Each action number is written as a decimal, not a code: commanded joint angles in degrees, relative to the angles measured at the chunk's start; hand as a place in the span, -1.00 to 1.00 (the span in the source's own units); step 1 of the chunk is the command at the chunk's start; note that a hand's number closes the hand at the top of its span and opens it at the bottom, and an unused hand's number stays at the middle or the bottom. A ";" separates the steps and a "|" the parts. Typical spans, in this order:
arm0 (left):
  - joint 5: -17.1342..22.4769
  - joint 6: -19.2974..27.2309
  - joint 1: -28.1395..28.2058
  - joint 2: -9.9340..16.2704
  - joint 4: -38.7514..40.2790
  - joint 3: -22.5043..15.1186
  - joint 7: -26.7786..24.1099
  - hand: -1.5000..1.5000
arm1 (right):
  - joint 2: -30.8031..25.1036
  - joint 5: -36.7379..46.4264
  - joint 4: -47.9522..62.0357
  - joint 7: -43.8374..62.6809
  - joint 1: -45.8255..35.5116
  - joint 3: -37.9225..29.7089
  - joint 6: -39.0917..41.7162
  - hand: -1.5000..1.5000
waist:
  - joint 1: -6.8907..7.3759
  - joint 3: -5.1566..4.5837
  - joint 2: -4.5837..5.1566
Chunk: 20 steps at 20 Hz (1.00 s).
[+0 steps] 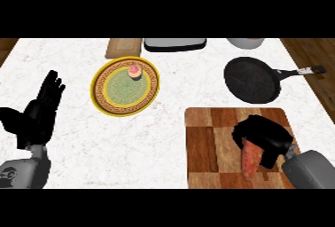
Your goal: Pick the sweet potato from the cutting board and place it in the pan
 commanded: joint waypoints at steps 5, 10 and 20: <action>-0.84 0.97 2.42 -1.18 -0.88 -0.41 -1.68 0.00 | 4.52 -7.27 -29.07 14.92 12.35 -7.03 -3.23 1.00 | -0.38 0.46 0.40; 0.79 -1.82 1.83 -0.94 -2.87 -1.22 -1.18 0.00 | 6.80 -10.18 -44.75 26.57 18.57 -11.13 -1.07 1.00 | 2.97 0.60 1.36; -1.85 -0.49 -0.67 -3.11 -1.36 -3.44 -0.30 0.00 | 7.97 -32.47 -30.42 30.46 3.65 -30.75 6.93 1.00 | 5.41 0.72 2.10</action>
